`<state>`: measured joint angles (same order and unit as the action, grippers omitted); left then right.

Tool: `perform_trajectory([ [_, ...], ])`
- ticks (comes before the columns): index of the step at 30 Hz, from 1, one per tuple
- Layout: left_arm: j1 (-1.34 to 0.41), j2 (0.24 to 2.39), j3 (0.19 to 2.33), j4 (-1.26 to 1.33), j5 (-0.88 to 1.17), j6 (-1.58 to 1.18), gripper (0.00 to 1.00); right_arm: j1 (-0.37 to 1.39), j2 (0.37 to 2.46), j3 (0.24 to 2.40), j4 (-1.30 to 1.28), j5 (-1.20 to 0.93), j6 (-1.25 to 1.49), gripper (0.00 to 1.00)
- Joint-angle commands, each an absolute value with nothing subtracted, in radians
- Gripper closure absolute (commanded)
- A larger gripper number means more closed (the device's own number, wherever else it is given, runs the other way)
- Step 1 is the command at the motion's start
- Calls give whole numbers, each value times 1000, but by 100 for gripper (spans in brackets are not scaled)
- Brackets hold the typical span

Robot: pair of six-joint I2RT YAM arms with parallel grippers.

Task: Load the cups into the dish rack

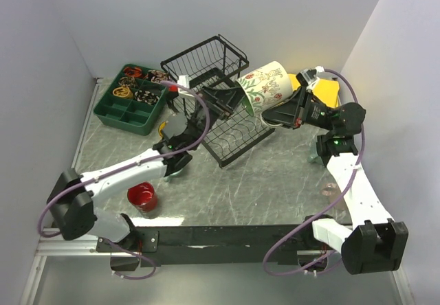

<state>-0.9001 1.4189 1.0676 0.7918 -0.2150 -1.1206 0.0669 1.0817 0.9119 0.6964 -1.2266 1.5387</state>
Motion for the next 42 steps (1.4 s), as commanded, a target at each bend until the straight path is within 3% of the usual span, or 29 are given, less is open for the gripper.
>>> perform_trajectory([
  [1, -899, 1263, 1029, 790, -227, -1100, 30, 20, 1060, 925, 857, -1187, 1562, 100],
  [7, -897, 1088, 937, 554, -282, -1025, 12, -21, 1069, 925, 859, -1186, 1548, 100],
  [13, -899, 873, 887, 214, -339, -907, 1, -6, 1080, 1011, 356, -1143, 1077, 100],
  [18, -897, 674, 841, -91, -376, -856, 3, -5, 1133, 1035, 172, -1066, 848, 100],
  [26, -899, 388, 640, -282, -432, -951, 4, 96, 1293, 1077, -40, -899, 526, 100],
  [42, -899, 147, 589, -538, -555, -1054, 4, 253, 1632, 1314, -64, -477, 256, 100],
])
